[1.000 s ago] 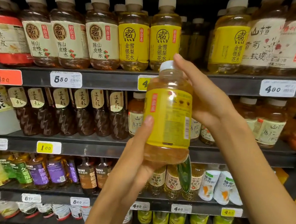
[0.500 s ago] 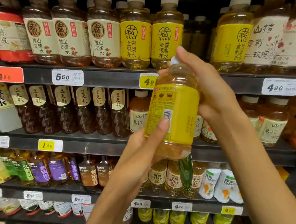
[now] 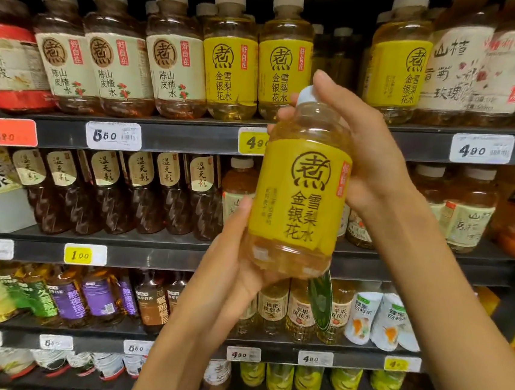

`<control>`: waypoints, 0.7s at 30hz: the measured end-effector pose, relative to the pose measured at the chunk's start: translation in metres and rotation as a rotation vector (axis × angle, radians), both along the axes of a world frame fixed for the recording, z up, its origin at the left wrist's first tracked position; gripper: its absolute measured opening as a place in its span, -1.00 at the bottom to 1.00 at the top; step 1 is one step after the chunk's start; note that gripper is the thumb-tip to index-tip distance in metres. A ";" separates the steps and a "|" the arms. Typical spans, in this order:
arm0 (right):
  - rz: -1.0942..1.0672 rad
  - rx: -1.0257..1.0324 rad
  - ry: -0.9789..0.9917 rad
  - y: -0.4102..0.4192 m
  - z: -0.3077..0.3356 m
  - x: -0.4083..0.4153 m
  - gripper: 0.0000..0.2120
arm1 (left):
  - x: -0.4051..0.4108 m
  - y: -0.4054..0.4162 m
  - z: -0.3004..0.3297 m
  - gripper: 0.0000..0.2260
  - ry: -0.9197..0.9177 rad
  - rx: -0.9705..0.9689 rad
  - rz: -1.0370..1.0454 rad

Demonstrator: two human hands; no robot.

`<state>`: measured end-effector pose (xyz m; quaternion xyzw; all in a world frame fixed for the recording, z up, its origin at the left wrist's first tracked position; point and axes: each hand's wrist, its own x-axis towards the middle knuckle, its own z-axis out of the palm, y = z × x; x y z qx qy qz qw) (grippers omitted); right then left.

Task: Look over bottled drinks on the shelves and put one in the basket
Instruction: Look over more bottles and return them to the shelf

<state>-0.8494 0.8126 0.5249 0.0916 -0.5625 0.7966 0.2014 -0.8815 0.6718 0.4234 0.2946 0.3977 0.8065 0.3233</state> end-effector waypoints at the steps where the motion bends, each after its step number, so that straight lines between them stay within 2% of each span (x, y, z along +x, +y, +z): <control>1: -0.058 0.041 -0.007 0.001 0.000 0.000 -0.76 | 0.000 0.000 0.002 -0.45 0.023 -0.017 0.038; 3: -0.112 0.071 -0.029 0.001 -0.001 -0.001 -0.75 | 0.004 0.001 0.003 -0.40 0.036 -0.026 0.040; 5: -0.104 0.059 -0.033 0.001 -0.004 -0.001 -0.72 | 0.006 0.001 0.003 -0.35 -0.027 -0.016 0.009; 9: -0.079 0.052 -0.054 0.002 -0.010 -0.001 -0.72 | 0.015 -0.002 0.005 -0.23 -0.254 0.056 -0.250; 12: -0.042 0.007 -0.107 0.003 -0.010 -0.004 -0.78 | 0.022 -0.008 0.011 -0.27 -0.387 0.164 -0.428; 14: -0.049 -0.052 -0.108 0.004 -0.008 -0.005 -0.85 | 0.026 -0.012 0.019 -0.35 -0.399 0.207 -0.519; 16: -0.079 -0.067 -0.092 0.005 -0.010 -0.008 -0.81 | 0.026 -0.013 0.026 -0.41 -0.342 0.141 -0.508; 20: -0.067 -0.118 -0.140 0.006 -0.016 -0.008 -0.76 | 0.023 -0.009 0.034 -0.42 -0.374 0.066 -0.401; 21: -0.050 -0.142 -0.149 0.007 -0.018 -0.009 -0.75 | 0.024 -0.008 0.034 -0.36 -0.356 0.032 -0.368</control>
